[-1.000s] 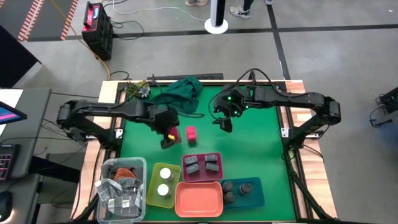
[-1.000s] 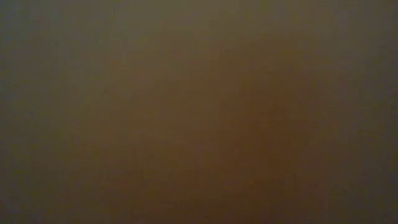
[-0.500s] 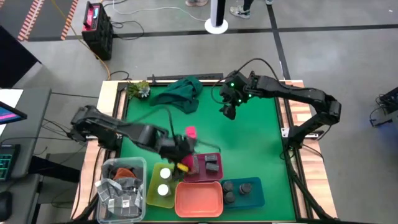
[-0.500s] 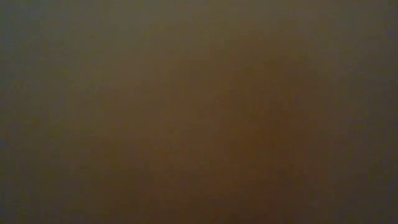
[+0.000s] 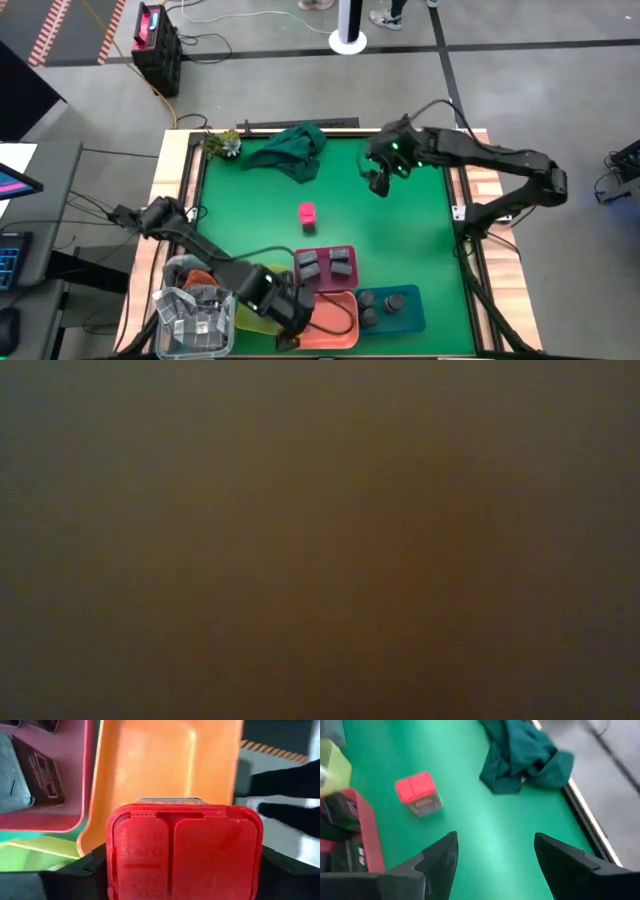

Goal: Sort spices by type
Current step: Put the left red seasoning can into the orange bin, then put the red seasoning can into the orange bin

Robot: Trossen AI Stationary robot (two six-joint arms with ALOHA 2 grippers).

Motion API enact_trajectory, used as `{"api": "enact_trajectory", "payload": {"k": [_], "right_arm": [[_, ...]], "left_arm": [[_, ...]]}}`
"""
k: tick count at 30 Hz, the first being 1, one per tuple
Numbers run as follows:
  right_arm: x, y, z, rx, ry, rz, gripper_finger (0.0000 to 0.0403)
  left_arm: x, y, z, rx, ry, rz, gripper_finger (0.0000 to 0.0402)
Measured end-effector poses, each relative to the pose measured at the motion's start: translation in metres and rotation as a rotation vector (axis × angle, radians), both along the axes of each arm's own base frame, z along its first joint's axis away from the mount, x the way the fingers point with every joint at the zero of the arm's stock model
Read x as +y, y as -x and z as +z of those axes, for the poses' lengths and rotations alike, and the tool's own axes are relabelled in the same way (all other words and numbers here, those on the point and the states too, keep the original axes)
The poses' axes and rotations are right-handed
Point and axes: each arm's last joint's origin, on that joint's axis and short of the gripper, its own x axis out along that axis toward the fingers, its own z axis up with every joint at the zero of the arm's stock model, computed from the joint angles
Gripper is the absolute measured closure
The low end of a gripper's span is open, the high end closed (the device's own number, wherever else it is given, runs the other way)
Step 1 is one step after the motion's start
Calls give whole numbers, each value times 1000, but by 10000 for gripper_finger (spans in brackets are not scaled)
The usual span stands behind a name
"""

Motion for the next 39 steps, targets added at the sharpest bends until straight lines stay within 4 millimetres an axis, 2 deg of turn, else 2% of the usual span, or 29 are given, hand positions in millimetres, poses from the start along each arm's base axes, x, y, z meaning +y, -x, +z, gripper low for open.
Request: {"api": "enact_trajectory", "payload": {"k": [6, 12, 16, 22, 29, 33, 39], "right_arm": [[40, 6, 14, -91, -66, -36, 117], [69, 11, 16, -95, -142, -45, 117], [91, 12, 14, -87, -133, -41, 117], [114, 14, 14, -104, -139, -37, 117], [118, 14, 14, -114, -149, -39, 117], [116, 2, 9, -118, -160, -37, 117], [104, -41, -9, -50, -161, 42, 117]], "left_arm": [[-17, 0, -26, -14, -119, -6, 113], [-26, -7, -49, 9, -152, -37, 113], [-27, -9, -59, 36, -168, -22, 91], [-25, -8, -56, 30, -171, -28, 51], [-25, -8, -48, 41, -178, -58, 46], [-22, -4, -30, 13, -189, -43, 46], [-5, 10, -1, -30, -249, 74, 45]]}}
